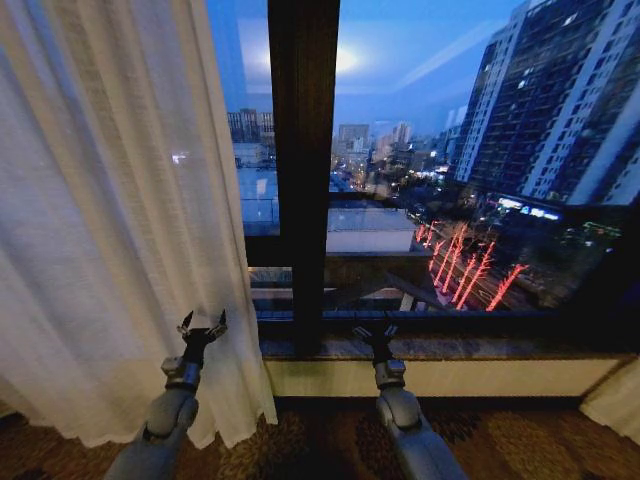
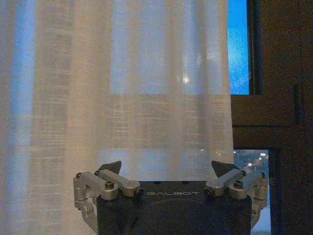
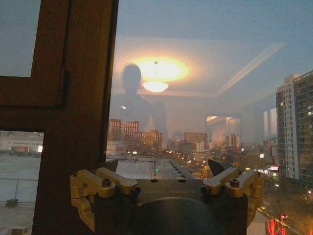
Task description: Open the curtains by pulling them apart, changing their state from closed to fully open.
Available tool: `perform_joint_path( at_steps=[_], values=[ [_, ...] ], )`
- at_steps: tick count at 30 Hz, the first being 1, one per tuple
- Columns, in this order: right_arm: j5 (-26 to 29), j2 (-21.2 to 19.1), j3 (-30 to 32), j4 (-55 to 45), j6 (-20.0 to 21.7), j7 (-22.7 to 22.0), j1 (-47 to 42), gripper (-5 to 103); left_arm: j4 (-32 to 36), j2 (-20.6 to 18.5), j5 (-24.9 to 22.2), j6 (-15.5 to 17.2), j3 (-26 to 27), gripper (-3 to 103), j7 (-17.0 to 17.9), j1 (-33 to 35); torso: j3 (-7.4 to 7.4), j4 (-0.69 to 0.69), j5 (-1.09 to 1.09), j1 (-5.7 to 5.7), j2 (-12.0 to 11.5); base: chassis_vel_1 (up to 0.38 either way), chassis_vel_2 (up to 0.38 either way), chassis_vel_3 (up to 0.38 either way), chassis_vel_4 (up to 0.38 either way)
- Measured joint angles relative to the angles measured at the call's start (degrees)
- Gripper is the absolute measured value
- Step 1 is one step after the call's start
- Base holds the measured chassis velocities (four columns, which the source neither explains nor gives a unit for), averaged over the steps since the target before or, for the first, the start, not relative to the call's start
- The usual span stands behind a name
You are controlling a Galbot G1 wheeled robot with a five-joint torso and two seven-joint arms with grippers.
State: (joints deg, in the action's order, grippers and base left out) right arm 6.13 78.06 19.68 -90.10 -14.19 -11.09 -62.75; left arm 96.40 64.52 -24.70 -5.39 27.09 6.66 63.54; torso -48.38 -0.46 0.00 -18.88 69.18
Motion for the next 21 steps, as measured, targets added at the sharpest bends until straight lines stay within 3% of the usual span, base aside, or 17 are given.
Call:
perform_joint_path(
  at_steps=[14,21],
  values=[
    [0.0,0.0,0.0,0.0,0.0,0.0,0.0,100,-9.0,3.1,-2.5,1.3,-7.8,100,-1.6,-11.4,0.00,-0.01,0.00,0.00,0.0,0.000,0.000,0.000,0.000],
    [0.0,0.0,0.0,0.0,0.0,0.0,0.0,100,-15.2,3.2,-1.8,0.3,-8.8,100,-1.8,-16.0,0.00,0.00,0.00,0.00,0.0,0.000,0.000,0.000,0.000]
  ],
)
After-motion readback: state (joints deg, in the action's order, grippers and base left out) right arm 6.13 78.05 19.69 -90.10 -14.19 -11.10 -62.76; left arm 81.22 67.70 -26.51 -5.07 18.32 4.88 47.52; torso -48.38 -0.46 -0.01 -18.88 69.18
